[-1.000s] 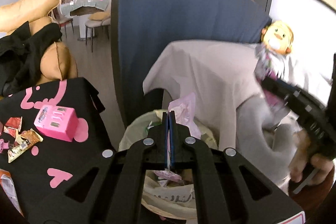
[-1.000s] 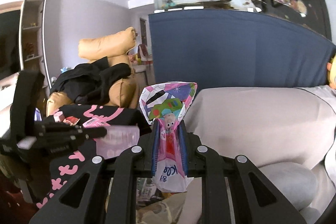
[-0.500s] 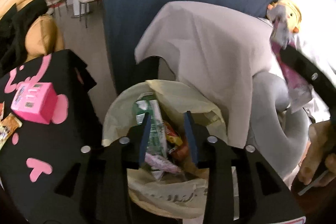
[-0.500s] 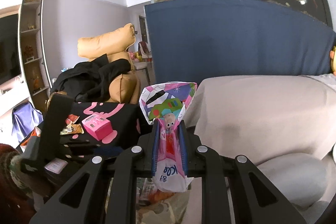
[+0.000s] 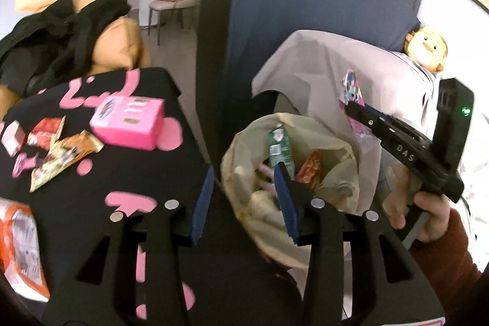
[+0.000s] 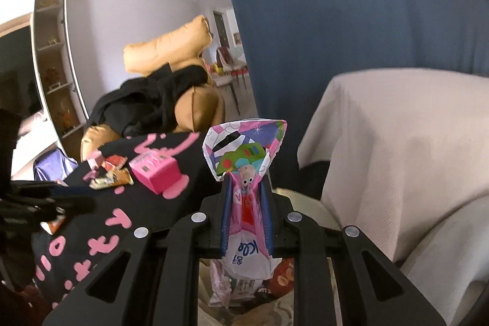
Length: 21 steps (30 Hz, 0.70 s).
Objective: Collect trash
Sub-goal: 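Release the tissue pack into the bin with the right tool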
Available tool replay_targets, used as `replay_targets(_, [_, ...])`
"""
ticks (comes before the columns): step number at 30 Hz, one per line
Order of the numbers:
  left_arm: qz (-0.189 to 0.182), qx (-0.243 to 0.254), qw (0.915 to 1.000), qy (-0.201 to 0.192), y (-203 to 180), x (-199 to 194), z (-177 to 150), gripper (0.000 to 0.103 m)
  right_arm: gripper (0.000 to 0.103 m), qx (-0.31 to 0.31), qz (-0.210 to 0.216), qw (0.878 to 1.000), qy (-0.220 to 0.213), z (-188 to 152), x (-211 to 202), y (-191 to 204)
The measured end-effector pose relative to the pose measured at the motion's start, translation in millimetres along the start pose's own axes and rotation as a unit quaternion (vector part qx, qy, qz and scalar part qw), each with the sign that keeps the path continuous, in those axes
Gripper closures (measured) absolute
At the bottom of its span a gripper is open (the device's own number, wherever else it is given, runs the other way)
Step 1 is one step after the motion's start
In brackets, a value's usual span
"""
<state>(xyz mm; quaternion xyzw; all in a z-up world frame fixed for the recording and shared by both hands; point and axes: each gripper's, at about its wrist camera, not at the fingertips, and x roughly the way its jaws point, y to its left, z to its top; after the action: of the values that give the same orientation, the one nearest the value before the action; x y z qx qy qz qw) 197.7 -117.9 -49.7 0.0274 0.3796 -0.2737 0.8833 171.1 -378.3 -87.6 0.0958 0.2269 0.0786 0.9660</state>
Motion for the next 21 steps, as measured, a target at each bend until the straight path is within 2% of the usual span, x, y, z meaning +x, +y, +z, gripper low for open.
replay_targets(1, [0.001,-0.006,1.0,0.0,5.3,-1.4,-1.9,0.063,0.084,0.0,-0.002,1.0,0.005,-2.2,3.3,-0.1])
replay_targets(3, [0.006,-0.021,0.9998,0.002,17.6,-2.7,-7.1,0.063,0.066,0.004,0.005,1.0,0.017,-6.2,8.7,-0.9])
replay_targets(4, [0.008,-0.03,0.9995,0.003,23.6,-3.7,-9.3,0.063,0.05,0.007,0.008,1.0,0.022,-7.3,10.0,-1.3])
replay_targets(5, [0.01,-0.038,0.9992,0.004,29.9,-3.7,-11.6,0.063,0.045,0.013,0.011,1.0,0.023,-8.4,10.5,-1.6])
replay_targets(14, [0.034,-0.112,0.9931,0.0,91.8,-22.9,-39.3,0.06,0.045,-0.008,-0.018,0.999,0.029,-3.9,0.0,10.8])
replay_targets(21, [0.061,-0.156,0.9855,-0.028,137.4,-54.8,-55.8,0.059,0.045,-0.022,-0.005,0.999,0.039,3.3,0.9,35.2])
